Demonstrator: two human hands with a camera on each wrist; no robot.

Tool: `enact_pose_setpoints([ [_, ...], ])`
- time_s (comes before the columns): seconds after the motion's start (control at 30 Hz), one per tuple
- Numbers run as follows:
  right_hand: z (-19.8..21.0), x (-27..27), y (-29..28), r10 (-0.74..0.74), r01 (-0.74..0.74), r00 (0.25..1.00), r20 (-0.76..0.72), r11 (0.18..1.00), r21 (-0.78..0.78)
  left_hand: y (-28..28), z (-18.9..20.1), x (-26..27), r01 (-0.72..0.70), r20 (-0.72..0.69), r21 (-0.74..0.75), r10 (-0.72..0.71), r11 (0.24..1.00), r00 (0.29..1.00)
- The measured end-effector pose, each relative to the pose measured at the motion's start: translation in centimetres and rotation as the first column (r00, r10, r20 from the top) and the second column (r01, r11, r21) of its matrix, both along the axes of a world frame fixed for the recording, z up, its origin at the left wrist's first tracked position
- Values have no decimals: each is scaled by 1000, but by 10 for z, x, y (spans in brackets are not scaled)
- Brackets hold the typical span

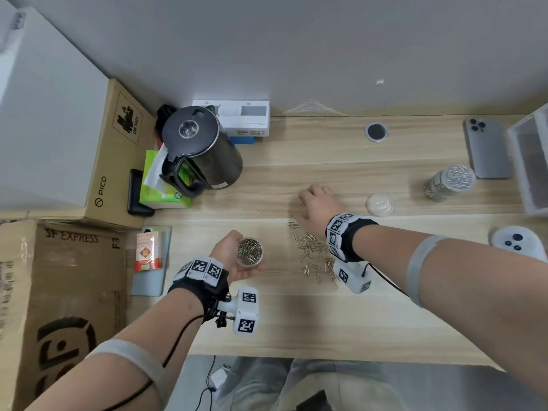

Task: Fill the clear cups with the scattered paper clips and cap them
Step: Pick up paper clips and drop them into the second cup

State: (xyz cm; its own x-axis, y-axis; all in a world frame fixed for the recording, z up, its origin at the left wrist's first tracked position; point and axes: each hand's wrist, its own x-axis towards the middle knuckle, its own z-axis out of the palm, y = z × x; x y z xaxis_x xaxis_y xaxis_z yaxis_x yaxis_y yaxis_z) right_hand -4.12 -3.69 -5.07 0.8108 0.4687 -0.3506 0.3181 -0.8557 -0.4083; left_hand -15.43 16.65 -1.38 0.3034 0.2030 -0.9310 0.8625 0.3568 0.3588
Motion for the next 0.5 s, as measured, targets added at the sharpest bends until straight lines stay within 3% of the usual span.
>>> enact_pose_setpoints([
  [0.13,-4,-8,19,40,-40,999,-33,999,0,7,-1,-6,-42,-9,-7,42,999,999],
  [0.27,-2,-24,24,198,-198,980,-34,980,11,6,-2,-2,-35,5,-18,35,999,999],
  [0.4,-3,-36,11,349,-353,935,-59,932,-78,-3,2,9,6,19,-42,-5,999,1000],
  [0.5,9,-43,-13,375,-385,922,-95,914,-129,-14,8,19,52,56,-54,-49,997,997],
])
